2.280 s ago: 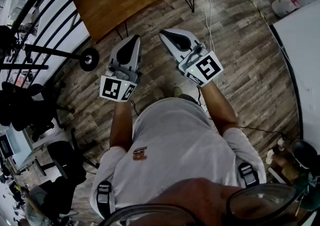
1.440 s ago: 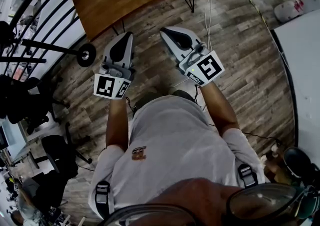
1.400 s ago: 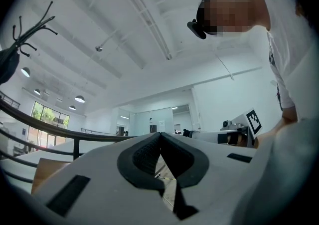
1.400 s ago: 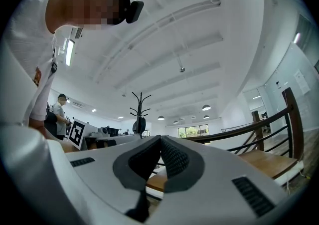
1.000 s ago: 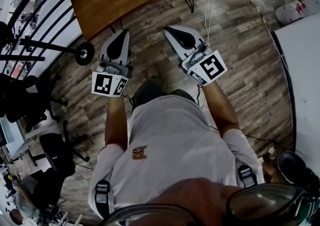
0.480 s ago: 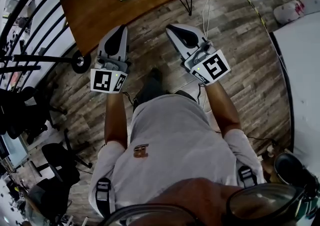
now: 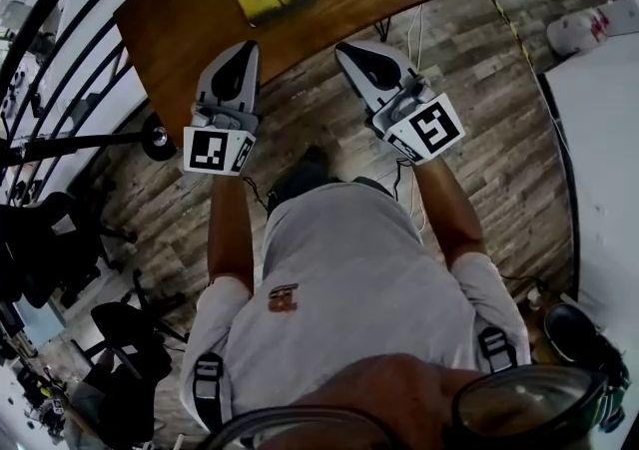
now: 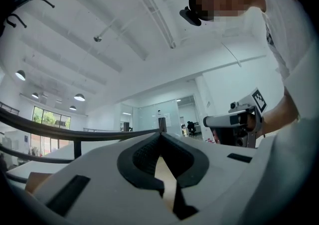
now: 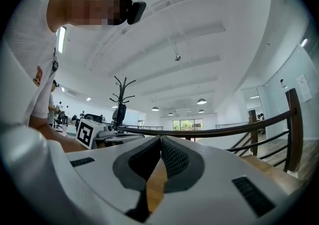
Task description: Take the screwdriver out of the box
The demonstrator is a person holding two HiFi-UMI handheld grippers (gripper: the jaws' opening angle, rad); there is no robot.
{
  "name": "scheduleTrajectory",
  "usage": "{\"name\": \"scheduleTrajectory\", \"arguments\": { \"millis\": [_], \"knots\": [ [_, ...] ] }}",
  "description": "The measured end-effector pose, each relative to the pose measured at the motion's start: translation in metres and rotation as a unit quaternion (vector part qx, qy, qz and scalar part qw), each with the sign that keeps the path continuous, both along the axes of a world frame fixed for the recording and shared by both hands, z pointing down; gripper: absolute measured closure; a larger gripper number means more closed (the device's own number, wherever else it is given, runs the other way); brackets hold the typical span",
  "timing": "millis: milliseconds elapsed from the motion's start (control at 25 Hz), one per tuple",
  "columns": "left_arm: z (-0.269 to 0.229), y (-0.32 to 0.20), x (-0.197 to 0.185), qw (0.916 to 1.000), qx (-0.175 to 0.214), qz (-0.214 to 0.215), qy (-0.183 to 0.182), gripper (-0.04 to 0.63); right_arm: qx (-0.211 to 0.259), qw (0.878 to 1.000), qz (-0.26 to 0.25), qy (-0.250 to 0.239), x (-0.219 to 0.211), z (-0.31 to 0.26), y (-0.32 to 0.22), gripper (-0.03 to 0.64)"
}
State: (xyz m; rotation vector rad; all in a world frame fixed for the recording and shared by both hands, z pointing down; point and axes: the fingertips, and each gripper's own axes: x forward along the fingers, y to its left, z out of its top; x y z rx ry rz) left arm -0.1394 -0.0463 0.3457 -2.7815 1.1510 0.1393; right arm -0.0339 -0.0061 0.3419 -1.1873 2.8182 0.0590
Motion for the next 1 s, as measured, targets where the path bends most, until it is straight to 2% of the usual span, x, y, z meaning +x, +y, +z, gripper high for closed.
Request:
{"name": "scheduleTrajectory", "arguments": {
  "millis": [280,520,760,1000],
  "knots": [
    [0.025,-0.095,-0.020,0.9995,-0.017,0.012,-0.025,0.575,-0.006,1.000,0.008,0.028,-0.026,0.000,-0.082,0.584],
    [0.060,-0.169,-0.018,0.9959,-0.047,0.035,-0.070,0.575,-0.020,0.999,0.021,0.042,-0.040,0.010,-0.133,0.584],
    [0.109,-0.219,0.000,0.9845,-0.099,0.055,-0.133,0.575,-0.032,0.998,0.029,0.050,-0.041,0.022,-0.157,0.584],
    [0.153,-0.256,0.012,0.9647,-0.145,0.060,-0.211,0.574,-0.042,0.997,0.024,0.053,-0.041,0.030,-0.170,0.584]
  ]
}}
